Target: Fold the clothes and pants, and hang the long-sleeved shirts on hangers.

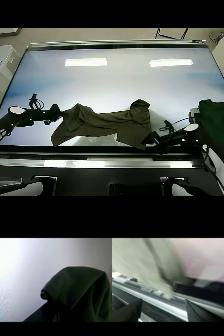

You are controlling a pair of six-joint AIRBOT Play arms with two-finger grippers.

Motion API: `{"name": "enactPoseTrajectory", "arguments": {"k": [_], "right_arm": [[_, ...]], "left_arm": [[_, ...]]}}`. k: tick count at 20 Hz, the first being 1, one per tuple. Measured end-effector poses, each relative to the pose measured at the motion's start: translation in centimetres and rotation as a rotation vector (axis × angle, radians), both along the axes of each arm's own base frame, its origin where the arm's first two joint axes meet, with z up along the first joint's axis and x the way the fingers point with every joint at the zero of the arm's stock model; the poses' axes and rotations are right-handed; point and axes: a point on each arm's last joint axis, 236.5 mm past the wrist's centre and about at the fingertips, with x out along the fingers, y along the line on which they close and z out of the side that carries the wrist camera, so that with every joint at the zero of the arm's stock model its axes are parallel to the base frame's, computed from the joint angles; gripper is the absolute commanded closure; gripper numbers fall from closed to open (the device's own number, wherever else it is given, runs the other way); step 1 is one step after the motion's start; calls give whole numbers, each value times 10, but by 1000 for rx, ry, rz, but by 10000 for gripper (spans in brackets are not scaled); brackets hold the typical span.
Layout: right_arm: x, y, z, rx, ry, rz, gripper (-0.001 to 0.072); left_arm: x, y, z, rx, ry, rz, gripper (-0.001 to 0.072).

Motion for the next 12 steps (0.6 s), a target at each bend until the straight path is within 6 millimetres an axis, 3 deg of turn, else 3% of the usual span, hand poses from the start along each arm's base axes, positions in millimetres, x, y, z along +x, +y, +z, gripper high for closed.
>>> {"name": "enactPoseTrajectory", "arguments": {"k": [2, 3, 5, 8, 10, 12], "right_arm": [[13, 17, -7, -28, -61, 2, 579], [21, 22, -10, -51, -98, 4, 674], [38, 30, -4, -55, -152, -2, 675], [76, 34, 37, -39, -278, 35, 676], [110, 25, 86, -65, -422, 60, 675], [154, 1, 165, -149, -651, 49, 675]], "left_arm": [[0, -1, 6, 0, -12, -4, 685], [0, -1, 9, 1, -20, -6, 685], [1, -1, 19, 2, -41, -8, 685], [15, 4, 52, 20, -126, -7, 686], [31, 8, 95, 51, -241, -16, 686], [48, 12, 163, 101, -411, -30, 685]]}}
